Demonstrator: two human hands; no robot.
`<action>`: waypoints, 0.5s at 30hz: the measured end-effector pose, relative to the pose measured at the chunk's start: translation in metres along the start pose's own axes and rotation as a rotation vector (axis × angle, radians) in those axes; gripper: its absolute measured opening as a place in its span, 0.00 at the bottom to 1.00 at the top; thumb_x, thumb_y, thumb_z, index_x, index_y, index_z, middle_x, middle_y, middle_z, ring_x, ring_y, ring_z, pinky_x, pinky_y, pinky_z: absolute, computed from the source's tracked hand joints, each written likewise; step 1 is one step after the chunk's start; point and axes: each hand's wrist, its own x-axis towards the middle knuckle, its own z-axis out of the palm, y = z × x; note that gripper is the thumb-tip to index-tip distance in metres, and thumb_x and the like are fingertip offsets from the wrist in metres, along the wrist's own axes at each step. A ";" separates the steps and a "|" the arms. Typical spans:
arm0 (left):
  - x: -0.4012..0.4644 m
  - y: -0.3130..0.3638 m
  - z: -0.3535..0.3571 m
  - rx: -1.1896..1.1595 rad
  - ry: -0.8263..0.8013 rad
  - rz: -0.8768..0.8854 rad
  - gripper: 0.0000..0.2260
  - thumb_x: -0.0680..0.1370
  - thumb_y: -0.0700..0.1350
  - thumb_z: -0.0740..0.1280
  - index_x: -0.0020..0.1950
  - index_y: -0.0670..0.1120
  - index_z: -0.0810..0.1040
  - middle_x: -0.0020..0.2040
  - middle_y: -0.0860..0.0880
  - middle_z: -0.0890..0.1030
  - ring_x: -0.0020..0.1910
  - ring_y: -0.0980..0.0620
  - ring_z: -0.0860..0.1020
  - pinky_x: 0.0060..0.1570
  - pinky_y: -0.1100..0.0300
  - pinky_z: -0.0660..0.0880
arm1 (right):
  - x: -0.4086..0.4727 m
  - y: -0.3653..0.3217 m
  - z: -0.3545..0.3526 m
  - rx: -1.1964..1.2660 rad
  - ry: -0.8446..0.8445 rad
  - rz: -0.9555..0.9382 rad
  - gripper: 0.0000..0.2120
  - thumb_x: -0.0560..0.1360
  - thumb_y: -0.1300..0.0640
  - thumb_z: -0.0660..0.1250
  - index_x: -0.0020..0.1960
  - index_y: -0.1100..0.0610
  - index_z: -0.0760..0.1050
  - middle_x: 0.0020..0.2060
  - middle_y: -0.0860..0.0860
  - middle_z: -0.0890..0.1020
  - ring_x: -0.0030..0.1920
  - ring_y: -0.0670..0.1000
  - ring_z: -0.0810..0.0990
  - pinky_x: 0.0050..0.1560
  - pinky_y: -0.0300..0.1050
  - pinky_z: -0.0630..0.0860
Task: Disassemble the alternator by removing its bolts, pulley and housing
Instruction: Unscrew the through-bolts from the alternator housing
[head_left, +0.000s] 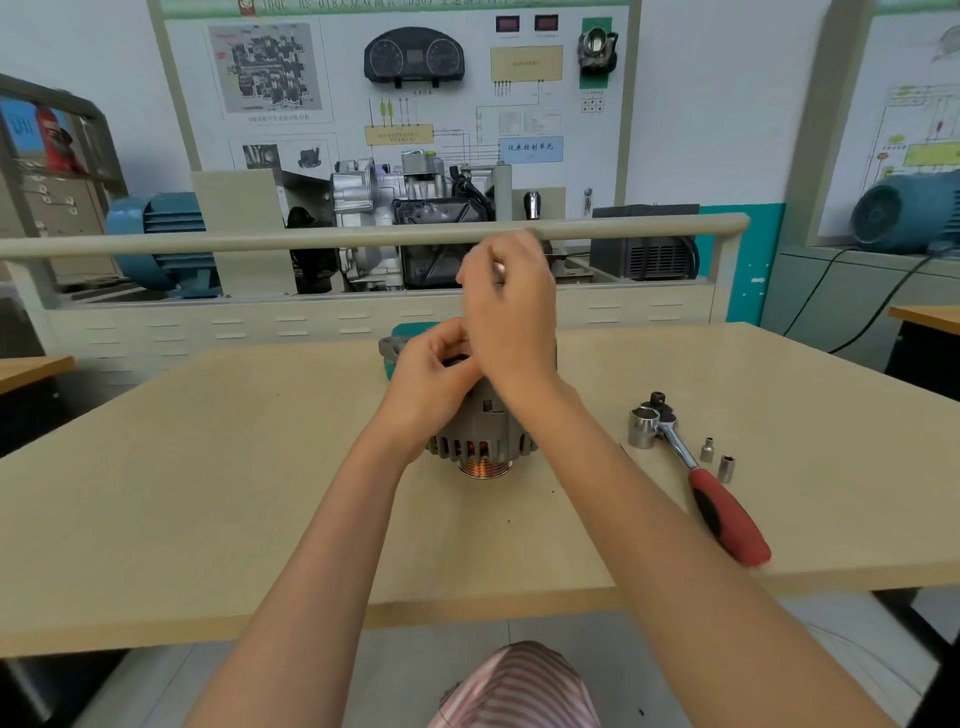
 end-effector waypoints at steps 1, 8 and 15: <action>0.000 0.000 0.000 0.007 0.009 -0.002 0.14 0.75 0.33 0.64 0.38 0.51 0.77 0.30 0.60 0.81 0.32 0.67 0.77 0.30 0.75 0.70 | -0.005 0.000 0.002 -0.226 0.059 -0.092 0.09 0.75 0.61 0.60 0.37 0.61 0.73 0.37 0.48 0.71 0.43 0.49 0.71 0.59 0.46 0.69; -0.003 0.002 0.002 0.030 -0.008 0.027 0.12 0.76 0.36 0.65 0.43 0.54 0.79 0.36 0.61 0.83 0.38 0.68 0.79 0.35 0.74 0.71 | 0.003 -0.007 0.001 -0.030 0.053 0.054 0.13 0.72 0.55 0.55 0.29 0.56 0.65 0.32 0.50 0.68 0.40 0.50 0.68 0.54 0.53 0.70; -0.001 -0.001 0.002 0.007 0.021 -0.031 0.05 0.76 0.45 0.68 0.50 0.53 0.81 0.43 0.55 0.84 0.45 0.60 0.81 0.40 0.71 0.74 | 0.026 0.003 -0.004 0.618 -0.188 0.362 0.25 0.79 0.61 0.51 0.24 0.58 0.64 0.23 0.49 0.73 0.34 0.47 0.77 0.49 0.40 0.73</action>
